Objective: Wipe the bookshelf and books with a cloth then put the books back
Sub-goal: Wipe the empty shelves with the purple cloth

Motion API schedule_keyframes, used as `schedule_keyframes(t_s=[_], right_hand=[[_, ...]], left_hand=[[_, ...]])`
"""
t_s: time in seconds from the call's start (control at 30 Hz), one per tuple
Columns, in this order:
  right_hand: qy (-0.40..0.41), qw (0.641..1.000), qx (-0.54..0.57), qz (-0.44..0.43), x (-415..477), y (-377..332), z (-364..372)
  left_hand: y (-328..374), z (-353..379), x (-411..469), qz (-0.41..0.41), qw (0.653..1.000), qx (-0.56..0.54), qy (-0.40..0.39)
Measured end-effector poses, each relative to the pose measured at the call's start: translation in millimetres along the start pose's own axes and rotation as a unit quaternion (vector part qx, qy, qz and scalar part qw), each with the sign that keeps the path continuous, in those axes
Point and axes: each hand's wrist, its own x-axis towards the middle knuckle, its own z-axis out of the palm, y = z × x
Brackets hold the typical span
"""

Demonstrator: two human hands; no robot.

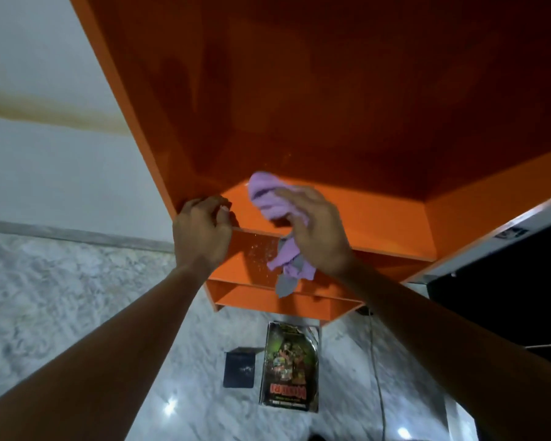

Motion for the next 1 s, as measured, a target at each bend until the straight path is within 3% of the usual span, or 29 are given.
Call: schedule_keyframes(t_s=[0.1, 0.17, 0.2, 0.3, 0.37, 0.47, 0.6, 0.7, 0.83, 1.0], right_hand=[[0.127, 0.98, 0.017, 0.152, 37.5, 12.5, -10.2], [0.128, 0.962, -0.027, 0.239, 56.2, 26.1, -11.9], [0.091, 0.961, -0.081, 0.248, 61.1, 33.5, -8.4], [-0.022, 0.925, -0.328, 0.189, 60.8, 49.3, 12.6], [-0.041, 0.908, -0.386, 0.158, 70.8, 60.9, 26.3], [-0.047, 0.919, -0.333, 0.203, 106.7, 62.4, 37.9], [-0.088, 0.942, -0.268, 0.184, 146.7, 61.0, 59.6], [-0.119, 0.951, -0.259, 0.12, 159.0, 52.4, 72.3], [-0.145, 0.973, -0.158, 0.089, 176.9, 20.8, 103.4], [-0.206, 0.946, -0.25, -0.012, 154.1, 8.7, 109.6]], left_hand=[[5.5, -0.8, 5.3, 0.001, 0.997, 0.07, -0.017], [6.5, -0.4, 7.9, 0.001, 0.995, 0.095, -0.025], [5.9, -0.5, 8.7, -0.001, 0.995, 0.096, -0.022], [3.6, -1.7, 5.7, 0.009, 0.997, 0.076, -0.012], [-5.1, -3.5, 0.8, 0.028, 0.998, 0.048, 0.005], [-16.6, -7.6, -13.0, 0.037, 0.996, 0.042, 0.062], [-41.4, -9.0, -12.8, -0.09, 0.987, -0.018, 0.134], [-59.1, -11.2, -0.8, -0.092, 0.985, -0.108, 0.098], [-69.0, -16.2, 8.6, -0.063, 0.986, -0.145, 0.058], [-79.3, -23.5, 15.4, -0.059, 0.986, -0.158, 0.017]])
